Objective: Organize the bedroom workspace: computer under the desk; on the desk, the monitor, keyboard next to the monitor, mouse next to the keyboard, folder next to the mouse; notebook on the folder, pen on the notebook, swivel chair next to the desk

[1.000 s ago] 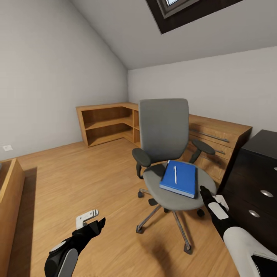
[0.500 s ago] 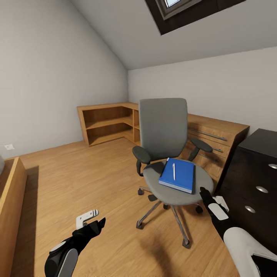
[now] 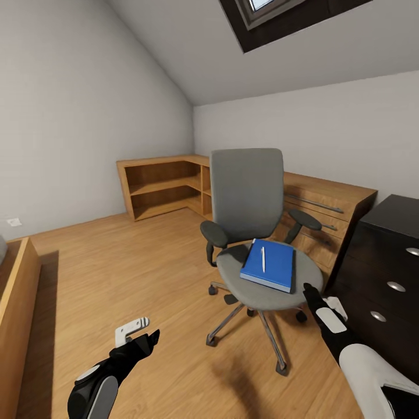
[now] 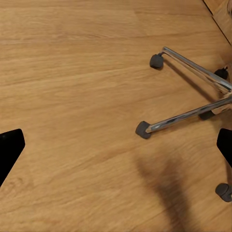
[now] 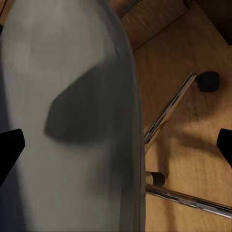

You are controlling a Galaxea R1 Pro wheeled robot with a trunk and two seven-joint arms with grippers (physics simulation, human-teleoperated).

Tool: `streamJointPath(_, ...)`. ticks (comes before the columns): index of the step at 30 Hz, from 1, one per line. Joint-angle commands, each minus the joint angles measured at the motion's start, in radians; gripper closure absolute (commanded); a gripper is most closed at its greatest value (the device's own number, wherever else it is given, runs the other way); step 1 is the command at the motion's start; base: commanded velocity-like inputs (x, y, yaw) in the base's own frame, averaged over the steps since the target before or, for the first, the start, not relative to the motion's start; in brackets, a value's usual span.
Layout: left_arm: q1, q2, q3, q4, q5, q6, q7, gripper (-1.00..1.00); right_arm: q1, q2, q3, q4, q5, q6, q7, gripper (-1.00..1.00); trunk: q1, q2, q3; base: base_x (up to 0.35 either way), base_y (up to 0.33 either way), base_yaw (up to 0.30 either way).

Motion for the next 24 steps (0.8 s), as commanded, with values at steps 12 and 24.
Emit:
streamJointPath(12,-0.001,0.000,-0.001,-0.001,0.009,-0.001,0.009,-1.00,0.000,-0.013,0.002,0.001,-0.011,-0.004,-0.003,-1.00,0.000,0.000,-0.001,0.096,0.000,0.000)
streamJointPath(24,-0.001,0.001,-0.001,-0.001,0.009,-0.002,0.009,-1.00,0.000,-0.015,0.002,0.000,-0.011,-0.004,-0.003,-1.00,0.000,0.000,-0.001,0.156,0.000,0.000)
